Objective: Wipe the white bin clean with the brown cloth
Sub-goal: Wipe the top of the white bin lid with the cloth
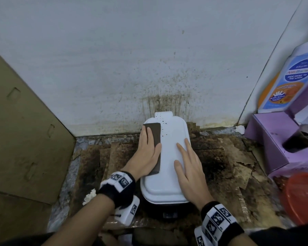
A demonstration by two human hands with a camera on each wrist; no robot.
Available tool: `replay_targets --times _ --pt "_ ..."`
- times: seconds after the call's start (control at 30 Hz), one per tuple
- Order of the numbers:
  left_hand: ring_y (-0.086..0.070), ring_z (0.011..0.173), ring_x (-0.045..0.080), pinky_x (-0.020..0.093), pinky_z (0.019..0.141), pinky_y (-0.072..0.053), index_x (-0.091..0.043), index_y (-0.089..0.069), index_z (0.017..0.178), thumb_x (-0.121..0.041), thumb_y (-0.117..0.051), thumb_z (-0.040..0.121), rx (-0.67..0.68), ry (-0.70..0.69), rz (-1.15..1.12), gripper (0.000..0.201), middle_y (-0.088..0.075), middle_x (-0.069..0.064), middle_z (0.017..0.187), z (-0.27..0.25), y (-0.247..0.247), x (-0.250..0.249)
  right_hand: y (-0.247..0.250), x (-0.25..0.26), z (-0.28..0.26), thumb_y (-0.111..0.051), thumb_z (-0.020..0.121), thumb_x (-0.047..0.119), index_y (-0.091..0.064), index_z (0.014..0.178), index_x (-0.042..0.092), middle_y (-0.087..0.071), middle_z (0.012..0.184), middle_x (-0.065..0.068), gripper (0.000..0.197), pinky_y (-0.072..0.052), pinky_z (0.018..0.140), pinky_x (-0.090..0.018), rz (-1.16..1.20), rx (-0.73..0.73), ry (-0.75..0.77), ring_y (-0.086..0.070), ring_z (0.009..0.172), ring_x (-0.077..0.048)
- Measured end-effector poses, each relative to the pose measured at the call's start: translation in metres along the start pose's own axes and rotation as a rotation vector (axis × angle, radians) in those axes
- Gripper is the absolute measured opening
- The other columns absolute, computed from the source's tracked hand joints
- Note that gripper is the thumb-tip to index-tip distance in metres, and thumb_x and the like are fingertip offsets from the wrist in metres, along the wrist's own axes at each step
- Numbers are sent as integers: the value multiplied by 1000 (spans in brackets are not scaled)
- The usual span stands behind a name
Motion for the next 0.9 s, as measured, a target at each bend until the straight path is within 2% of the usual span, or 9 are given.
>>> replay_targets --times 0.1,0.27,0.33,0.4,0.53,0.63,0.73,0.83,0.9 --pt "4 161 37 49 130 -4 -2 3 164 -29 -39 112 -51 41 -37 73 8 19 173 39 13 2 0 0 0 -29 104 50 -22 159 39 6 167 27 57 -10 121 -27 8 -2 -2 -5 151 3" --pt "-1 161 37 50 130 -8 -3 0 165 -29 -38 112 -49 25 -40 70 2 19 174 62 24 4 0 2 1 -31 104 48 -24 158 40 2 167 26 55 -10 120 -27 21 -5 -10 -7 152 0" --pt "3 161 35 48 131 -6 -2 2 165 -30 -35 113 -30 9 -33 69 6 18 174 57 24 4 1 2 1 -32 104 48 -26 157 39 1 167 26 55 -9 119 -26 20 -6 -6 -6 151 3" --pt "14 161 28 42 131 -1 -1 12 162 -30 -28 115 25 -6 17 68 19 15 172 47 20 3 1 2 0 -32 103 47 -26 157 39 1 167 27 54 -9 118 -24 21 -8 -5 -5 149 6" --pt "29 156 15 35 130 4 -9 24 160 -41 -24 114 67 0 40 74 39 2 166 17 11 4 1 2 0 -31 103 48 -26 156 39 1 167 27 54 -10 117 -25 23 -8 -8 -8 150 4" --pt "35 153 12 28 126 11 -10 28 158 -41 -23 114 88 -15 94 74 44 0 162 -14 3 -1 2 3 0 -31 103 45 -27 156 40 0 167 28 54 -8 117 -23 26 -12 -7 -8 149 5" --pt "39 150 9 22 123 15 -13 35 148 -40 -22 115 84 -56 151 72 49 0 157 -41 -5 -5 2 3 -1 -31 102 42 -28 156 40 -1 166 28 54 -5 116 -19 28 -15 -9 -7 148 7" --pt "37 150 1 19 123 12 -18 31 155 -45 -25 114 34 -42 52 75 47 -9 161 -52 -13 -1 2 2 -1 -32 102 42 -28 156 39 -1 167 27 54 0 115 -13 17 -22 -9 -7 147 9" --pt "36 149 -3 14 118 15 -20 27 160 -47 -27 112 1 -31 5 76 44 -13 162 -52 -16 0 2 3 -1 -32 102 43 -28 156 39 -1 167 27 54 0 115 -14 16 -21 -14 -7 147 8"
Point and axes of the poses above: each hand's wrist, its own z-axis towards the middle knuckle, its own y-axis out of the back of the hand, x = y × z, the point moved 4 cm from there along z, towards the middle knuckle
